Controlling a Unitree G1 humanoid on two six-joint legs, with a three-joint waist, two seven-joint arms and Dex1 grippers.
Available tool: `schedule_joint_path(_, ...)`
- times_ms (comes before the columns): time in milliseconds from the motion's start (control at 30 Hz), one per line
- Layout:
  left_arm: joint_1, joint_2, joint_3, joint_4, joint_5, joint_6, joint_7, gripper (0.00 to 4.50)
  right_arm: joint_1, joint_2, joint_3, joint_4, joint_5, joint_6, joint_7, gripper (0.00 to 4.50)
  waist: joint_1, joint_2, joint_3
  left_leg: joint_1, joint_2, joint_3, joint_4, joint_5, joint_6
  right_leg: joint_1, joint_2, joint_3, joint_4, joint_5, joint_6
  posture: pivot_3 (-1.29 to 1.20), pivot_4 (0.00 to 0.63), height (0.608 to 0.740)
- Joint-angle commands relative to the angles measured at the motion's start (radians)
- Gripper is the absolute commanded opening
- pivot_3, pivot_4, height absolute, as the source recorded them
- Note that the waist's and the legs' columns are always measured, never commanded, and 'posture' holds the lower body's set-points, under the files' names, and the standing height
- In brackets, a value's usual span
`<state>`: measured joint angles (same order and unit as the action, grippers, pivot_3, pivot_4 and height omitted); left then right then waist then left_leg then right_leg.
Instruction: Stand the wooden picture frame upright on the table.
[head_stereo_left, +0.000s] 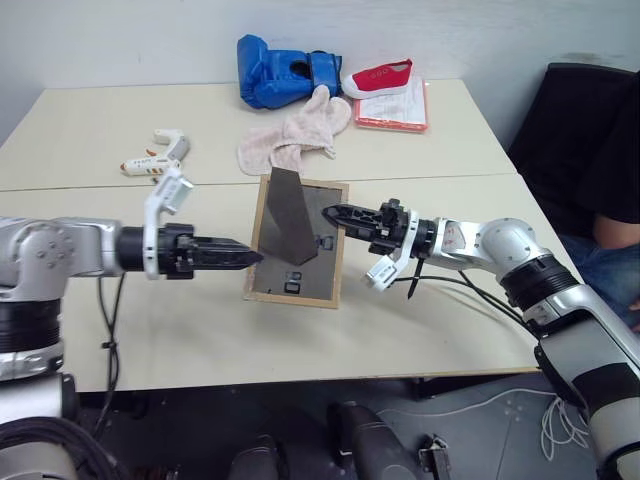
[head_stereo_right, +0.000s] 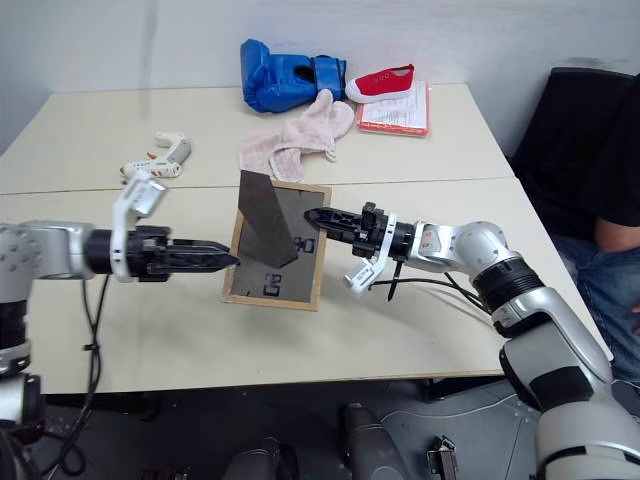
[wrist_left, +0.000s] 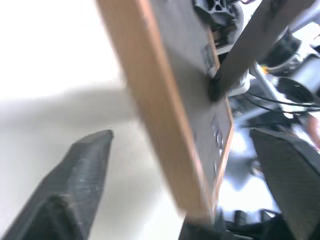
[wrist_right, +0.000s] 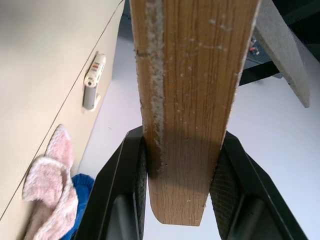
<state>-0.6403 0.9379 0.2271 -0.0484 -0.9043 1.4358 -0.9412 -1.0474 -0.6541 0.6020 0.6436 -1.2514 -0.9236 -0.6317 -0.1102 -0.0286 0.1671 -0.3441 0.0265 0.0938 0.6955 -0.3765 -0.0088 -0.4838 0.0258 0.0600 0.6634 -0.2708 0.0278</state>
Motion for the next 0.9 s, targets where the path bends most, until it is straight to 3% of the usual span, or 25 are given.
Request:
schedule_joint_path(33, 0.111, 0.067, 0.197, -0.157, -0.032, -0.064, -0.007, 4.5, -0.046, 0.007, -0.047, 0.056, 0.159, -0.062, 0.082, 1.22, -0.004, 0.0, 0.0, 0.0, 0.0, 0.0, 0.0, 0.0, 0.0, 0.0, 0.0, 0.0, 0.0, 0.0, 0.0, 0.0, 0.15, 0.74)
schedule_joint_path(100, 0.186, 0.063, 0.308, -0.243, -0.044, -0.094, 0.011, 4.5, -0.042, 0.038, -0.08, 0.138, 0.388, -0.126, 0.255, 1.22, -0.003, -0.001, 0.0, 0.001, 0.0, 0.0, -0.001, 0.0, 0.0, 0.001, 0.0, 0.0, 0.0, 0.0, 0.0, 0.0, 0.15, 0.74)
schedule_joint_path(200, 0.29, 0.043, 0.415, -0.352, -0.052, -0.139, 0.038, 4.5, 0.034, 0.1, -0.098, 0.141, 0.947, -0.071, 0.754, 1.22, -0.003, -0.003, 0.001, 0.006, 0.0, 0.0, -0.002, 0.0, 0.0, 0.005, 0.0, -0.001, -0.001, 0.0, 0.0, 0.0, 0.15, 0.74)
schedule_joint_path(233, 0.317, 0.027, 0.445, -0.382, -0.063, -0.149, 0.052, 4.5, 0.111, 0.129, -0.137, -0.026, 1.272, 0.187, 1.007, 1.22, -0.001, -0.003, 0.001, 0.008, 0.001, 0.0, -0.003, 0.0, 0.0, 0.008, 0.0, -0.001, -0.002, 0.0, 0.0, 0.0, 0.15, 0.74)
schedule_joint_path(267, 0.336, 0.016, 0.465, -0.401, -0.073, -0.156, 0.064, 4.5, 0.163, 0.146, -0.169, -0.149, 1.5, 0.381, 1.183, 1.22, 0.001, -0.003, 0.001, 0.009, 0.001, -0.001, -0.003, 0.0, 0.0, 0.008, 0.0, -0.001, -0.002, 0.0, 0.0, 0.0, 0.15, 0.74)
schedule_joint_path(333, 0.357, -0.008, 0.485, -0.428, -0.098, -0.167, 0.095, 4.5, 0.196, 0.167, -0.25, -0.291, 1.746, 0.703, 1.348, 1.22, 0.013, -0.002, 0.001, 0.01, 0.003, -0.005, -0.002, -0.001, 0.001, 0.012, 0.0, -0.005, 0.001, 0.0, 0.0, 0.0, 0.15, 0.74)
schedule_joint_path(400, 0.371, -0.036, 0.489, -0.448, -0.112, -0.187, 0.131, 4.5, 0.197, 0.168, -0.306, -0.371, 1.895, 0.971, 1.418, 1.22, 0.024, -0.002, 0.002, 0.009, 0.003, -0.005, 0.001, -0.001, 0.002, 0.012, -0.001, -0.005, 0.001, 0.0, 0.0, 0.0, 0.15, 0.74)
schedule_joint_path(467, 0.384, -0.053, 0.485, -0.459, -0.124, -0.204, 0.157, 4.5, 0.204, 0.176, -0.333, -0.412, 1.98, 1.181, 1.458, 1.22, 0.031, -0.002, 0.002, 0.008, 0.003, -0.006, 0.001, -0.002, 0.002, 0.012, -0.002, -0.006, 0.0, 0.0, 0.001, 0.0, 0.15, 0.74)
schedule_joint_path(600, 0.425, -0.053, 0.468, -0.491, -0.147, -0.243, 0.16, 4.5, 0.232, 0.25, -0.387, -0.382, 2.008, 1.388, 1.433, 1.22, 0.033, -0.003, 0.001, 0.008, 0.003, -0.007, -0.001, -0.002, 0.002, 0.012, -0.002, -0.007, -0.004, 0.0, 0.0, 0.0, 0.15, 0.74)
schedule_joint_path(900, 0.46, -0.001, 0.446, -0.48, -0.15, -0.31, 0.15, 4.5, 0.363, 0.315, -0.359, -0.379, 1.842, 1.379, 1.541, 1.22, 0.03, -0.003, 0.001, 0.002, 0.002, -0.005, -0.001, -0.002, 0.002, 0.005, -0.002, -0.006, -0.004, 0.0, 0.0, 0.0, 0.15, 0.74)
